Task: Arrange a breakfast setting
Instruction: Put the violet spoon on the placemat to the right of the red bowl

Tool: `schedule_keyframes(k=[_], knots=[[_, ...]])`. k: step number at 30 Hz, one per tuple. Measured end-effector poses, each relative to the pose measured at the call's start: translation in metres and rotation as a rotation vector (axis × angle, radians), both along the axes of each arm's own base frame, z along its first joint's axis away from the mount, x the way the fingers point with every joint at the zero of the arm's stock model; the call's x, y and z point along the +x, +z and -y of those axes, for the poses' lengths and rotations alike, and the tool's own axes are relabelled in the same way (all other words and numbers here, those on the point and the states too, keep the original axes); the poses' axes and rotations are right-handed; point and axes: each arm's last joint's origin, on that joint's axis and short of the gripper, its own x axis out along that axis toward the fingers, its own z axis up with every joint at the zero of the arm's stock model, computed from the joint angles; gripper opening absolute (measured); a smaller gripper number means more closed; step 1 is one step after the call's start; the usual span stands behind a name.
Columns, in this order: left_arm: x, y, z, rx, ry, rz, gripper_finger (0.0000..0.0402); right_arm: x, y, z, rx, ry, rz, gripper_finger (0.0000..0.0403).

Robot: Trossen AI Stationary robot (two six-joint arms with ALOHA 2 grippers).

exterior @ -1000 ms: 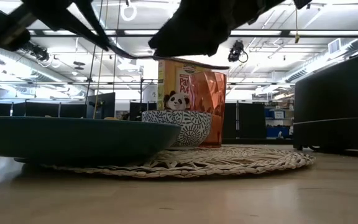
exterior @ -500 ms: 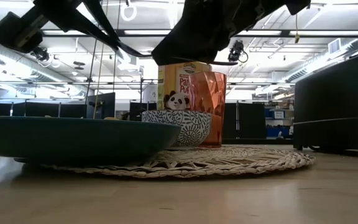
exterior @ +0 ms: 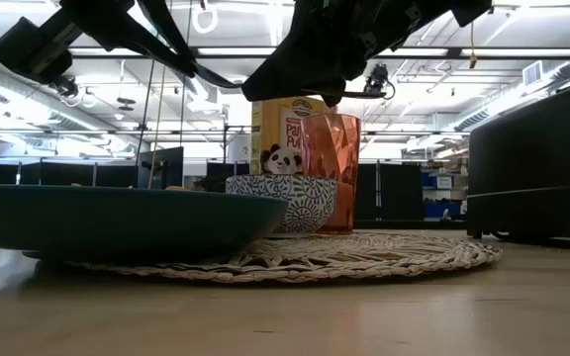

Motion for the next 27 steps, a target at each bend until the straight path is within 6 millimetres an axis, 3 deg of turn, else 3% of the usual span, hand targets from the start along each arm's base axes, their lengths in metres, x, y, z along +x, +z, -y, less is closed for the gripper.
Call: schedule_keyframes(k=[8,14,18,22,27], knots=[[-0.013,0.007,0.003,0.000,0.062,0.033,0.0100,-0.007,0.002,-0.004,0.054,-0.086,-0.029,0.0018],[-0.055,0.029,-0.012,-0.174,0.265,0.078,0.0177,-0.041,0.021,-0.022,0.155,-0.277,-0.165,0.0018],[-0.082,0.050,-0.032,-0.403,0.496,0.211,0.0195,-0.068,0.026,-0.037,0.276,-0.486,-0.204,0.0018],[-0.100,0.071,-0.052,-0.593,0.618,0.363,0.0185,-0.081,0.010,-0.050,0.384,-0.718,-0.193,0.0018],[-0.120,0.098,-0.082,-0.781,0.715,0.561,0.0170,-0.075,-0.029,-0.056,0.513,-1.029,-0.026,0.0018]])
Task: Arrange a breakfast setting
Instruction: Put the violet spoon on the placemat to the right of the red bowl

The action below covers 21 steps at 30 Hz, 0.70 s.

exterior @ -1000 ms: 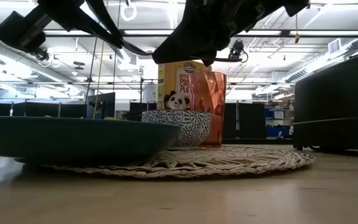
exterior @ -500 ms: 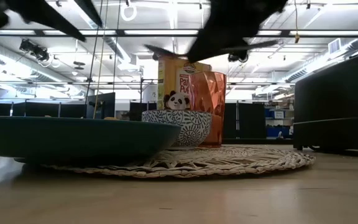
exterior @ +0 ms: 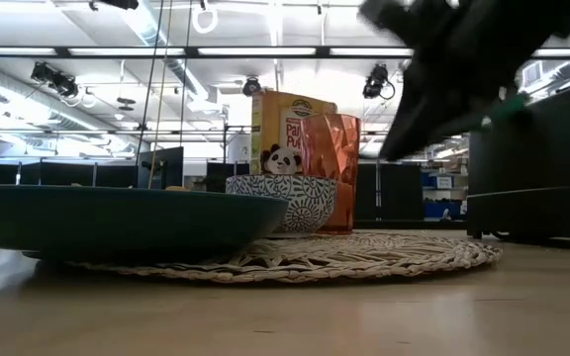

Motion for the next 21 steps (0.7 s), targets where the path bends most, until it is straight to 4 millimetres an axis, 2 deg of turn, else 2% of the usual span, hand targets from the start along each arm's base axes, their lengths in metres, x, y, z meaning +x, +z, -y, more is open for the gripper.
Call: schedule_keyframes(k=[5,8,15,21], knots=[[-0.022,0.020,-0.026,-0.183,0.099,0.196,0.0167,0.014,-0.047,0.005,0.004,-0.221,0.036,0.0018],[-0.033,0.027,-0.035,-0.244,0.110,0.256,0.0167,0.024,-0.061,0.005,-0.009,-0.300,0.004,0.0018],[-0.045,0.032,-0.043,-0.321,0.130,0.327,0.0167,0.038,-0.052,0.007,-0.092,-0.388,-0.153,0.0018],[-0.041,0.031,-0.041,-0.329,0.137,0.322,0.0167,0.043,-0.057,0.027,-0.053,-0.439,-0.224,0.0018]])
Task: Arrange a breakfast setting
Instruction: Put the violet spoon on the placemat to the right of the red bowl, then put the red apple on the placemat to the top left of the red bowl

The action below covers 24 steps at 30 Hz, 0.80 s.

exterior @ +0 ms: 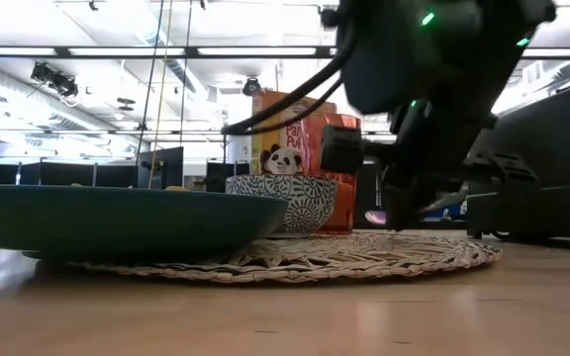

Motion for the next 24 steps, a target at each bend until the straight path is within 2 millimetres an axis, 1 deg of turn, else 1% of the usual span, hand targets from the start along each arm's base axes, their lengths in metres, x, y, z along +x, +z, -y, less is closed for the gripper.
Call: schedule_keyframes(k=[4,16,20,24], knots=[[0.002,-0.001,0.002,-0.014,-0.018,-0.012,0.0167,0.003,-0.004,0.006,0.063,-0.024,-0.017,0.0022],[0.002,-0.001,0.001,-0.060,-0.002,0.008,0.0167,0.007,-0.003,0.003,0.123,-0.006,-0.025,0.0086],[0.003,-0.003,-0.002,-0.131,0.035,0.015,0.0167,0.009,0.008,0.000,0.128,0.020,-0.047,0.0105],[0.003,-0.006,-0.010,-0.143,0.088,-0.023,0.0167,0.009,0.032,0.000,0.113,0.050,-0.081,0.0118]])
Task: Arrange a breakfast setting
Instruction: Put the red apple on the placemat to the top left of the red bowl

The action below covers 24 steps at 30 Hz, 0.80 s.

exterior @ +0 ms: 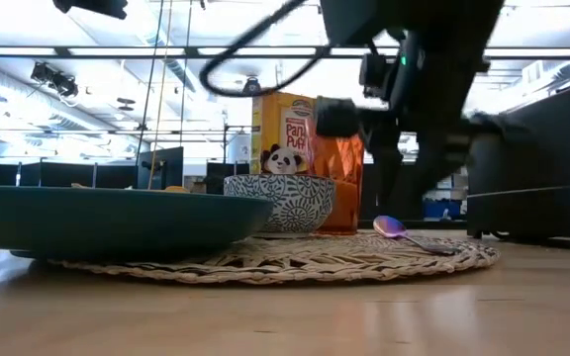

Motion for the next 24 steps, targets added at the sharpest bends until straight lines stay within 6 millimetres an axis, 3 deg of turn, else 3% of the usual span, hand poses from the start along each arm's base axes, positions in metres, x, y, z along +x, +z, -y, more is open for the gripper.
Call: schedule_keyframes(k=[7,13,20,24], knots=[[0.001,-0.002,-0.013,-0.008,0.099,-0.031,0.0167,-0.006,0.042,-0.004,-0.007,0.202,-0.041,0.0125],[0.003,-0.014,-0.028,-0.082,0.225,-0.168,0.0167,-0.015,0.076,-0.027,-0.075,0.492,0.015,0.0127],[0.029,-0.032,-0.053,-0.157,0.356,-0.356,0.0167,-0.020,0.113,-0.058,-0.133,0.846,0.134,0.0129],[0.043,-0.043,-0.076,-0.180,0.492,-0.432,0.0167,-0.018,0.125,-0.075,-0.172,1.023,0.201,0.0129]])
